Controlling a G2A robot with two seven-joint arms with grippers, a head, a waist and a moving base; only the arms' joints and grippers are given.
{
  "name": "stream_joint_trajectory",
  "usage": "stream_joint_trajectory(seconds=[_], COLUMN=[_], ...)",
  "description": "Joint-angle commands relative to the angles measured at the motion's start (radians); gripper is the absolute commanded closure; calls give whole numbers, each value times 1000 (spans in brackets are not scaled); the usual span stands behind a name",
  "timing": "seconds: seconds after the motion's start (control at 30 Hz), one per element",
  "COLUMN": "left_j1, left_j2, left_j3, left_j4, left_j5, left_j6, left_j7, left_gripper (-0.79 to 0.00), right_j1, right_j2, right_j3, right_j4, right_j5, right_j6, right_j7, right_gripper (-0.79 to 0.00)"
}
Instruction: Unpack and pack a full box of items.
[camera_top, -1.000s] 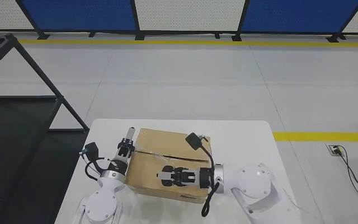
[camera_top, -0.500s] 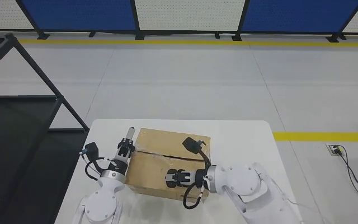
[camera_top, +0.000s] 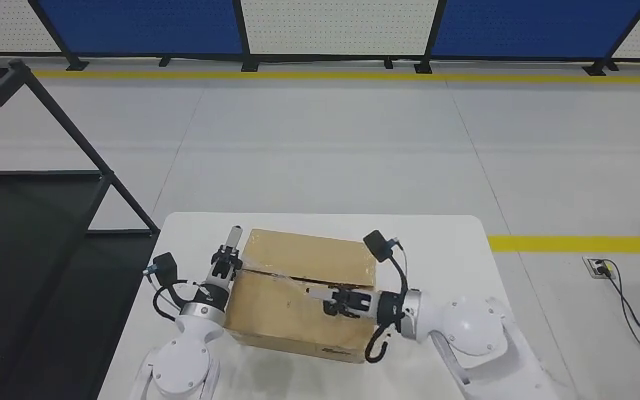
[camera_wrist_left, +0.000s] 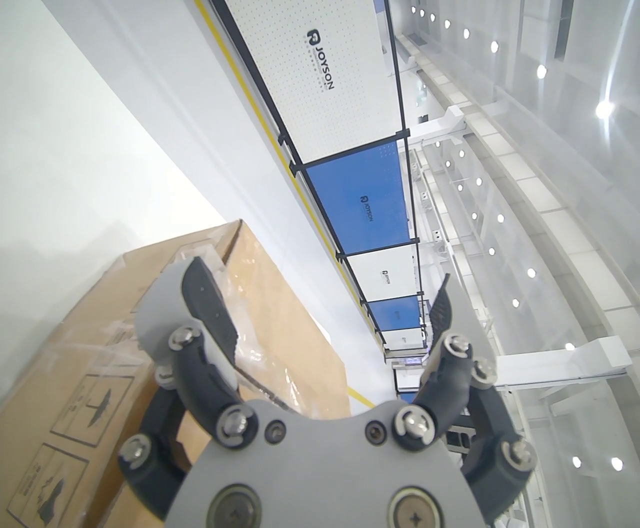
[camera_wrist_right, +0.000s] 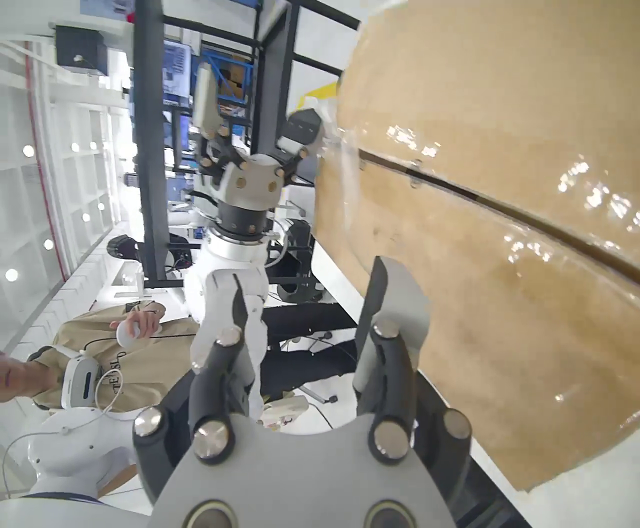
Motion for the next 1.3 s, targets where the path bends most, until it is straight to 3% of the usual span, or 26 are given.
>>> stream_joint_trajectory(seconds=[0.0, 0.23, 0.33, 0.53, 0.8, 0.97, 1.27], left_j1=[0, 2, 4, 6, 7, 9, 9], left_j2=[0, -1, -2, -2, -3, -3, -4], left_j3=[0, 0, 0, 4, 5, 3, 5], left_j4=[0, -1, -2, -3, -6, -9, -10], left_j5=[-3, -3, -4, -1, 3, 3, 4], left_j6=[-1, -2, -1, -2, -1, -1, -1], left_j7=[2, 6, 8, 10, 12, 13, 7], left_gripper=[-785, -785, -785, -785, -785, -785, -785], right_j1=[0, -9, -2, 26, 76, 99, 148], right_j2=[0, 0, 8, 13, 2, -6, -33], right_j3=[0, -6, -41, -86, -131, -159, -189], right_j4=[1, 0, -2, 31, 111, 152, 268], right_j5=[0, -5, -98, -138, -97, -32, 243], right_j6=[2, -7, -15, -48, -46, -69, -184], right_j7=[7, 2, 56, 138, 101, 105, 127], right_gripper=[-785, -785, -785, -785, -785, -785, -785])
